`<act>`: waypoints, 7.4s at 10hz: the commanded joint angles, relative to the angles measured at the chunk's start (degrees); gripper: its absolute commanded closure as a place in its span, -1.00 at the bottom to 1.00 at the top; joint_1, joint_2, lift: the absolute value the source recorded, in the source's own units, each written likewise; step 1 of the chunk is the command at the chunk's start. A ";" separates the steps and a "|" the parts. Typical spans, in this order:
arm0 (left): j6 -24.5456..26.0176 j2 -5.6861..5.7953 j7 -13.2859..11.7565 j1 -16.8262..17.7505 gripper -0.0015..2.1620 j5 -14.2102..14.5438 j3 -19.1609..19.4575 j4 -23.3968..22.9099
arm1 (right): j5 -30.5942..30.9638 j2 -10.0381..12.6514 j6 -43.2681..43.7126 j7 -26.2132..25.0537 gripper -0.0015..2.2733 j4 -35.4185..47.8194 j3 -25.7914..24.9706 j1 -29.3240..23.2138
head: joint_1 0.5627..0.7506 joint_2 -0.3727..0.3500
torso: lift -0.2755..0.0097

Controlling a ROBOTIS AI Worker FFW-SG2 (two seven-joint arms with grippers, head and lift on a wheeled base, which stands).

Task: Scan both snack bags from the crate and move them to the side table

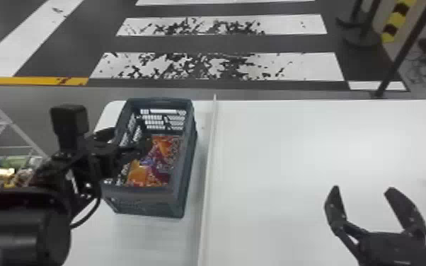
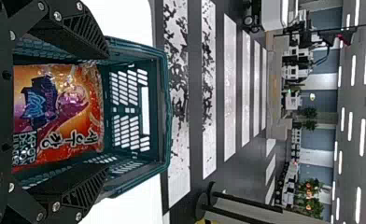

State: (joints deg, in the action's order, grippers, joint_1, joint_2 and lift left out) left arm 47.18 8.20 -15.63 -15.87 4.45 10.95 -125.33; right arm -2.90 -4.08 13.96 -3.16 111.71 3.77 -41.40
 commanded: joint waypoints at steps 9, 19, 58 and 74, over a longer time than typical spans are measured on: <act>7.80 3.49 -11.36 12.79 -0.83 -14.03 -6.99 14.32 | 1.85 0.65 -2.67 0.00 -0.96 0.96 0.36 -0.96 | 0.41 0.32 | 0.40; 9.73 2.70 -14.34 24.22 -0.85 -22.64 -16.13 30.85 | 1.85 0.57 -3.38 0.00 -0.96 0.70 0.36 -0.79 | 0.41 0.23 | 0.40; 21.33 -2.49 -13.46 10.33 0.98 19.28 11.29 -1.06 | 1.58 -0.22 -9.00 -0.09 -0.96 -1.23 1.42 1.85 | 0.41 0.27 | 0.40; 4.11 -8.35 4.64 17.80 0.98 11.02 -33.71 25.40 | -3.52 0.74 -1.27 -9.14 -0.96 0.44 -5.70 1.50 | 0.41 -0.94 | 0.40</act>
State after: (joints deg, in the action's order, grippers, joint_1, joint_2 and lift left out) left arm 53.37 0.09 -11.03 1.69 14.93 -21.32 -101.46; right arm -6.40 -3.32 12.66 -12.34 112.15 -1.86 -39.91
